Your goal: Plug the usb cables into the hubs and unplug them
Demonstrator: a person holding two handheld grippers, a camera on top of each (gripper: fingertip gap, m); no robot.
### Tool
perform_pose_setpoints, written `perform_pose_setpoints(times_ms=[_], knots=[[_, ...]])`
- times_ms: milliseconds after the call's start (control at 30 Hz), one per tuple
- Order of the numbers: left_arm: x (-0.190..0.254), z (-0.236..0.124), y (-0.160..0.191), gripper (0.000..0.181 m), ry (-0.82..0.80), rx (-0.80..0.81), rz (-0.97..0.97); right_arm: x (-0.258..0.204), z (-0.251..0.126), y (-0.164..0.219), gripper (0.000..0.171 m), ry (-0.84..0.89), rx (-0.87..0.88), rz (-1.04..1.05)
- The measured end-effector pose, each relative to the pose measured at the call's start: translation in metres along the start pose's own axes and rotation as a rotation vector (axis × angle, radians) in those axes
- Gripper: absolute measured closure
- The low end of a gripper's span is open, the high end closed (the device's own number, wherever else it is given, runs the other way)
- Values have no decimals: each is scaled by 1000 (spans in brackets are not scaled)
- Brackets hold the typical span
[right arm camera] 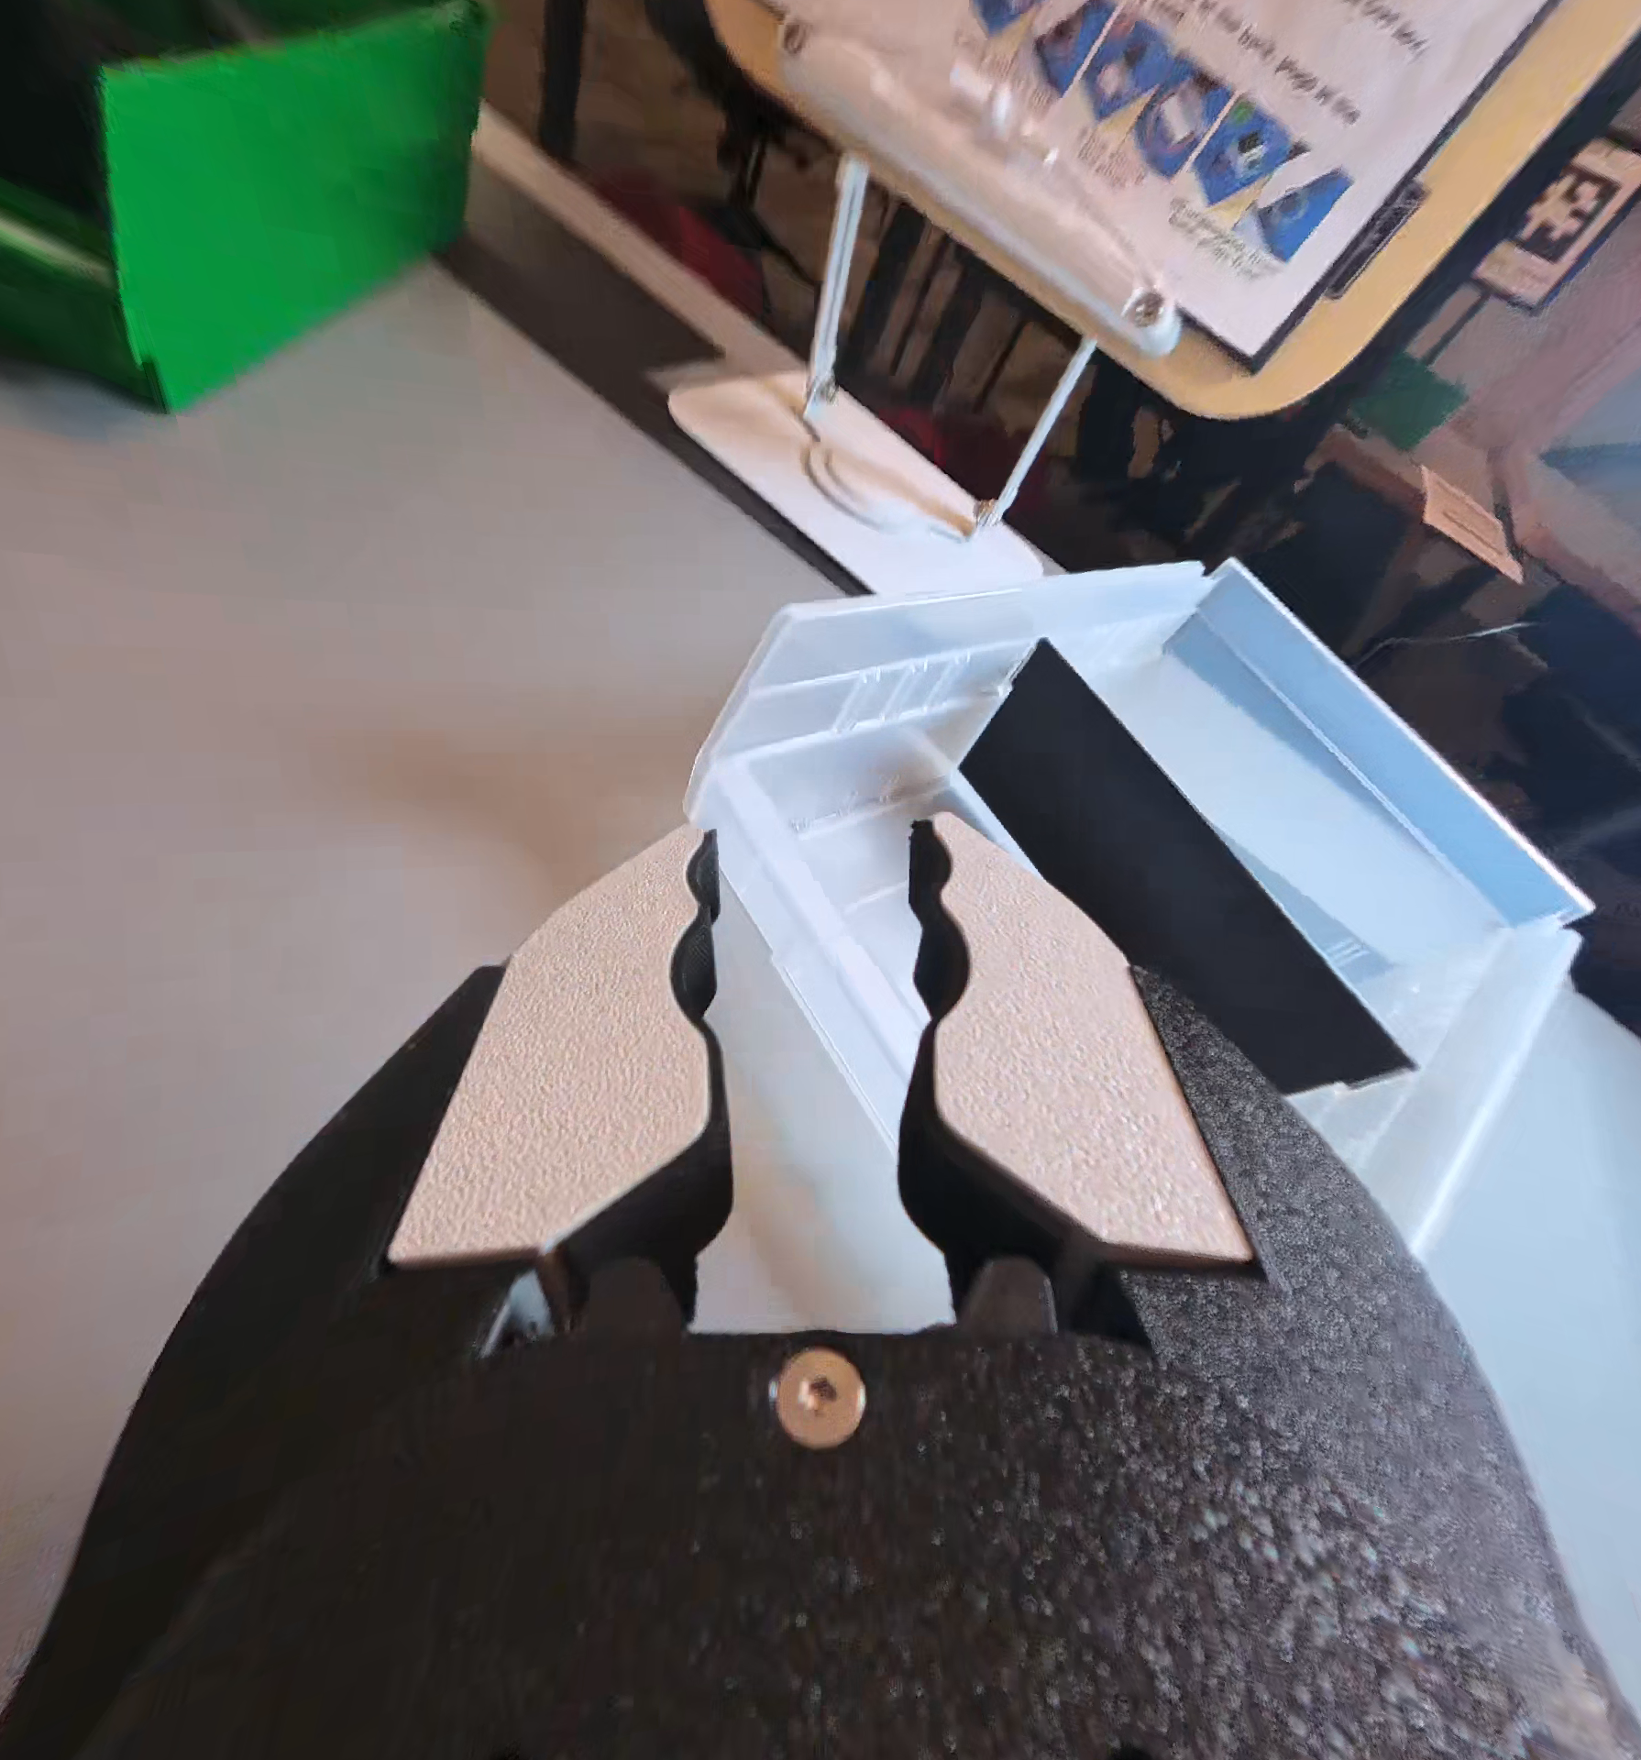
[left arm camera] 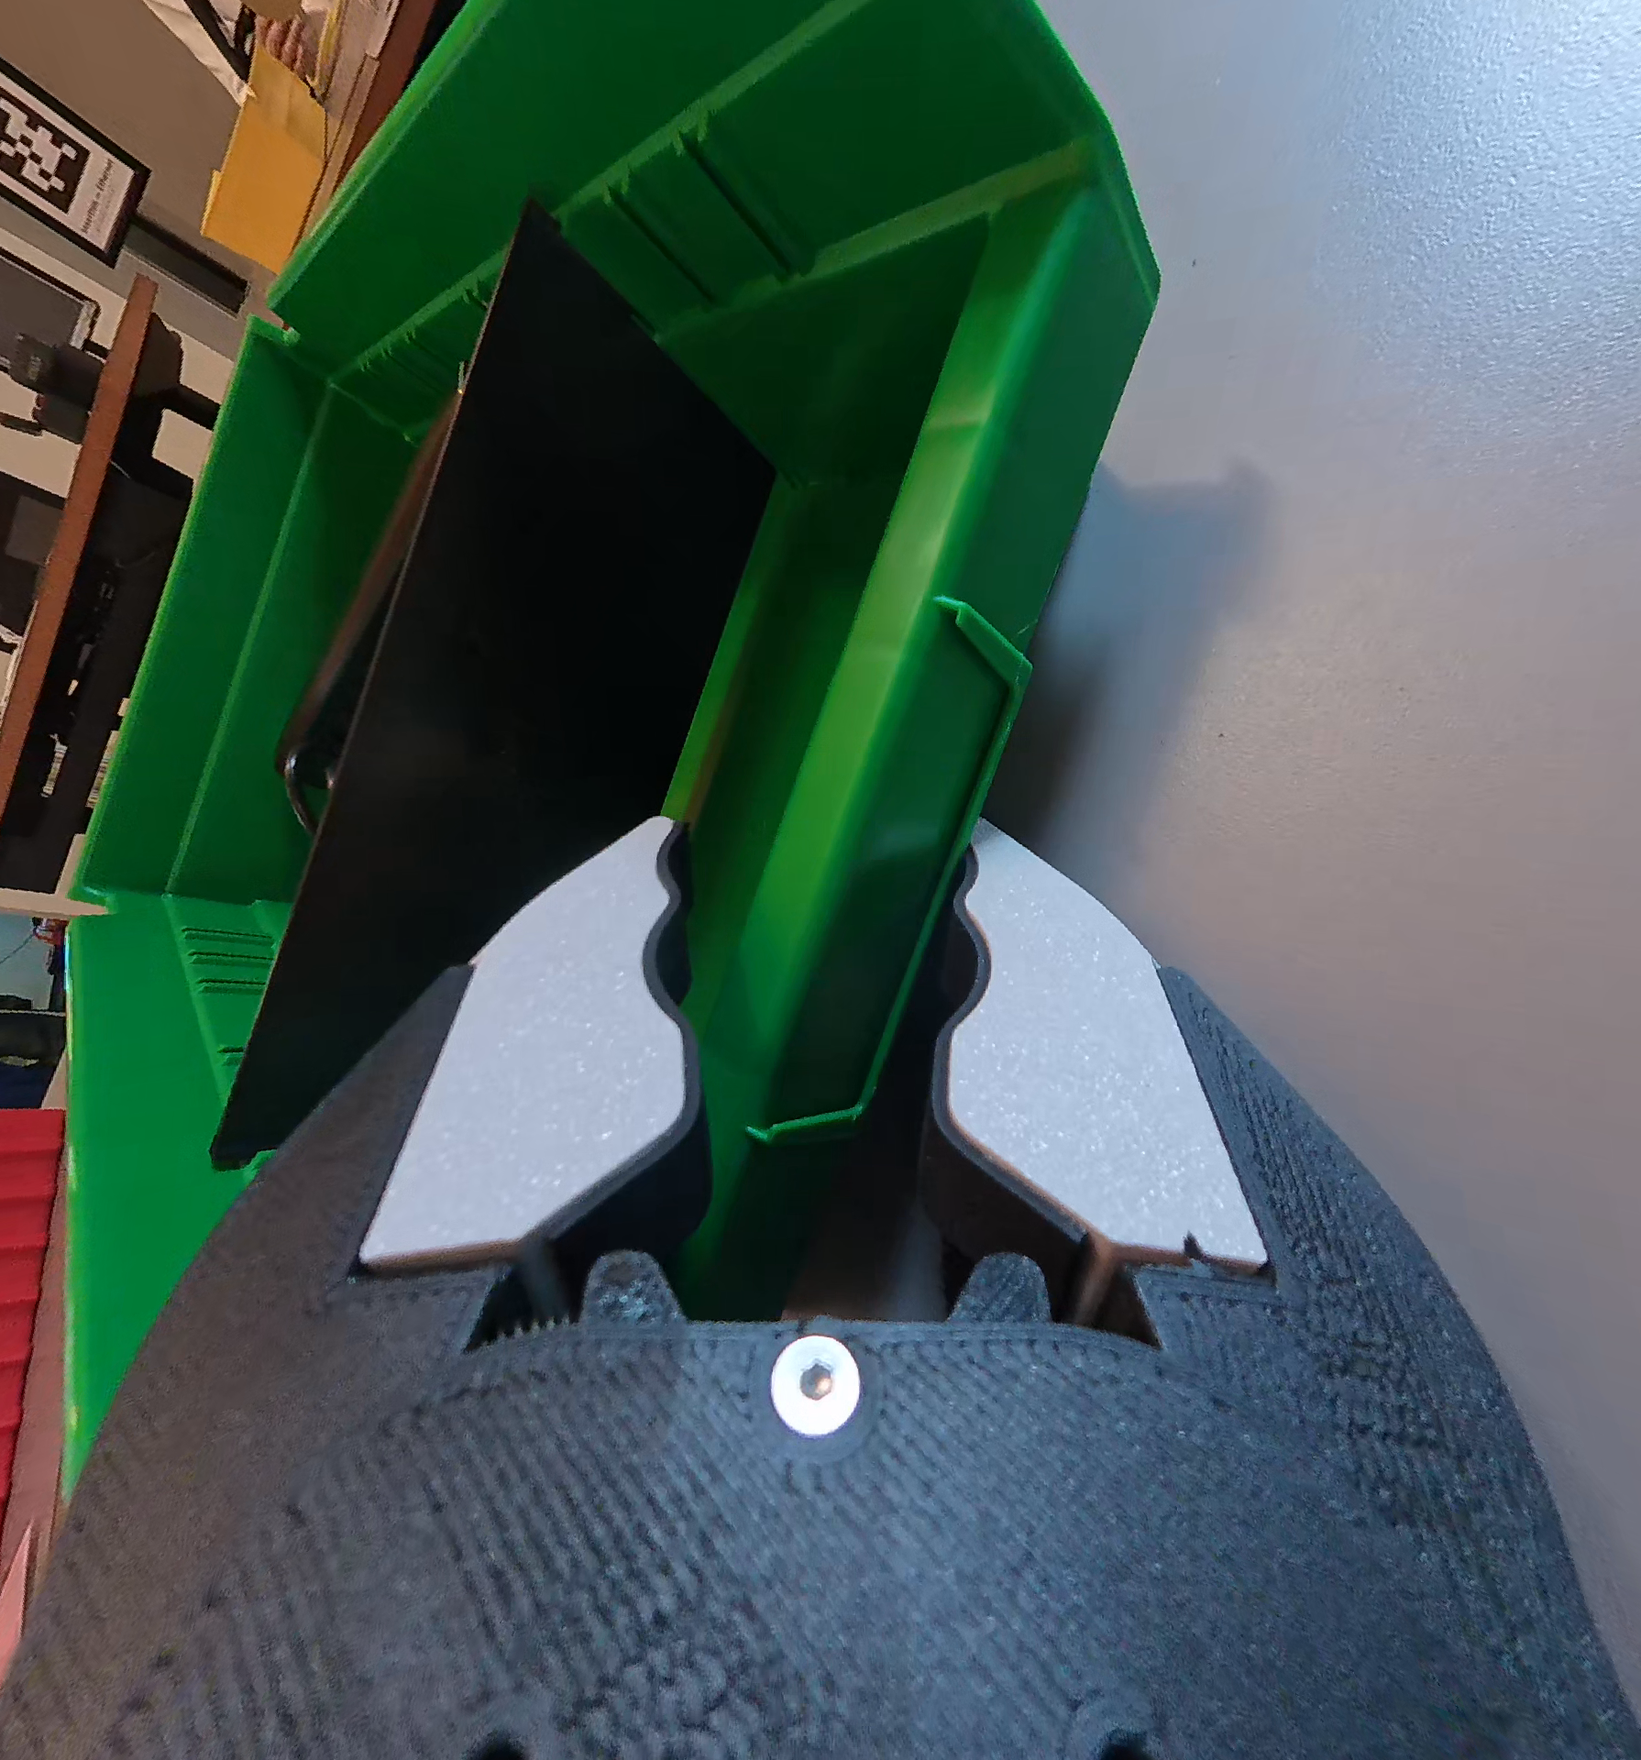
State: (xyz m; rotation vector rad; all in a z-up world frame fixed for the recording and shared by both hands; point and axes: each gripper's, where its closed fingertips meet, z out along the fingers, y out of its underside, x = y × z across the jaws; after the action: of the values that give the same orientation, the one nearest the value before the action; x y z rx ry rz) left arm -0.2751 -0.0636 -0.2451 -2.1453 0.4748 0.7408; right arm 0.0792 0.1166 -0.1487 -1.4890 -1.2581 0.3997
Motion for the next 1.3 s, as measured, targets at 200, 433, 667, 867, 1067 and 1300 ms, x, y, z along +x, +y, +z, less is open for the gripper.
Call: perform_pose_setpoints(times_ms=[200,433,667,867,1067,1300], knots=[[0,0,0,129,-5,-1,-1,25,-12,8,131,104,119,121],[-2,-30,-31,112,49,172,-155,34,-14,8,130,165,174,150],[-97,-75,-85,126,24,416,-581,28,-8,8,130,134,173,162],[-162,-16,-85,126,72,224,-651,29,-10,11,130,122,172,182],[-169,57,-67,121,205,-45,-541,29,-8,18,133,89,160,201],[-124,98,-39,107,444,-341,116,15,-8,10,139,28,219,122]])
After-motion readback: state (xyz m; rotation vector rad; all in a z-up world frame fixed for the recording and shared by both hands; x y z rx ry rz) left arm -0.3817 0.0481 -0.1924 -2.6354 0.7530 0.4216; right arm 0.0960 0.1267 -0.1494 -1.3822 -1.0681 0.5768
